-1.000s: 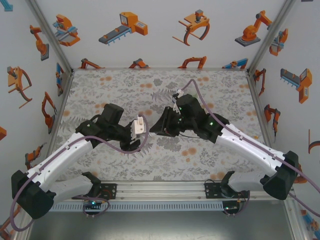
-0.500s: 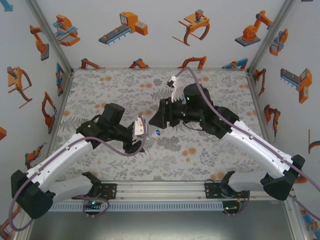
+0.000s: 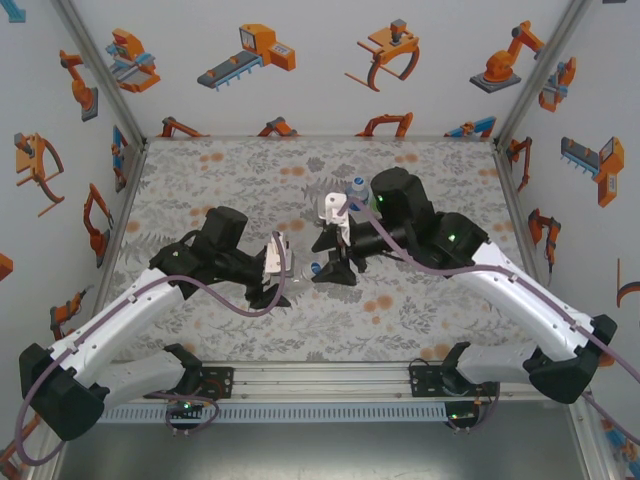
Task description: Screw on the bottle caps
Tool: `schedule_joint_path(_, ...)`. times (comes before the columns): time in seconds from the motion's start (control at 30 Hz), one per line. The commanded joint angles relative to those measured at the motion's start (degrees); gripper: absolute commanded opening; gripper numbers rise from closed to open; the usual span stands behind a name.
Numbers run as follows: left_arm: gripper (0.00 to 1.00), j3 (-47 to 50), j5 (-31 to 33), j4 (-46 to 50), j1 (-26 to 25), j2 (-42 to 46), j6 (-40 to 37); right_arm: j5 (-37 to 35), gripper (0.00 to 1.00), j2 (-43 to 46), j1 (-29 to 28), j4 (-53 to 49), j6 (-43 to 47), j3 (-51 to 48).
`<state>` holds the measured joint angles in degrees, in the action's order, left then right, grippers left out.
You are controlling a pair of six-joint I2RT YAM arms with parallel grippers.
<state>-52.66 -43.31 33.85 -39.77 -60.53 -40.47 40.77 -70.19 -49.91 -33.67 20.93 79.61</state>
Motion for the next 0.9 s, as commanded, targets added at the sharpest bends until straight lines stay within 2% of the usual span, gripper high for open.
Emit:
schedule_joint_path(0.0, 0.0, -0.76, -3.31, -0.59, -0.08, 1.07, -1.57, 2.3, 0.57, 1.67, -0.1, 0.23, 10.33, -2.22)
schedule_joint_path(0.23, 0.0, -0.77, -4.19, -0.53, -0.06, 1.15, -1.61, 2.02, 0.55, 1.03, -0.53, 2.09, 10.71, -4.13)
schedule_joint_path(0.37, 0.0, -0.77, -4.41, -0.61, -0.13, 1.15, -1.67, 2.95, 0.49, 0.8, -0.87, 2.92, 10.58, -4.86)
schedule_joint_path(0.53, 0.0, -0.75, -4.42, -0.54, -0.11, 1.21, -1.62, 3.17, 0.47, 0.33, -1.36, 3.43, 10.54, -4.91)
schedule_joint_path(0.7, 0.0, -0.68, -4.39, -0.58, -0.13, 1.3, -1.63, 3.26, 0.41, -0.1, -1.64, 3.61, 10.54, -4.99)
schedule_joint_path(0.77, 0.0, -0.64, -4.33, -0.56, -0.12, 1.36, -1.55, 3.3, 0.35, -0.14, -1.77, 3.48, 10.49, -4.93)
schedule_joint_path(0.87, 0.0, -0.67, -4.16, -0.54, -0.07, 1.31, -1.53, 3.11, 0.18, -0.25, -1.86, 3.26, 9.52, -4.82)
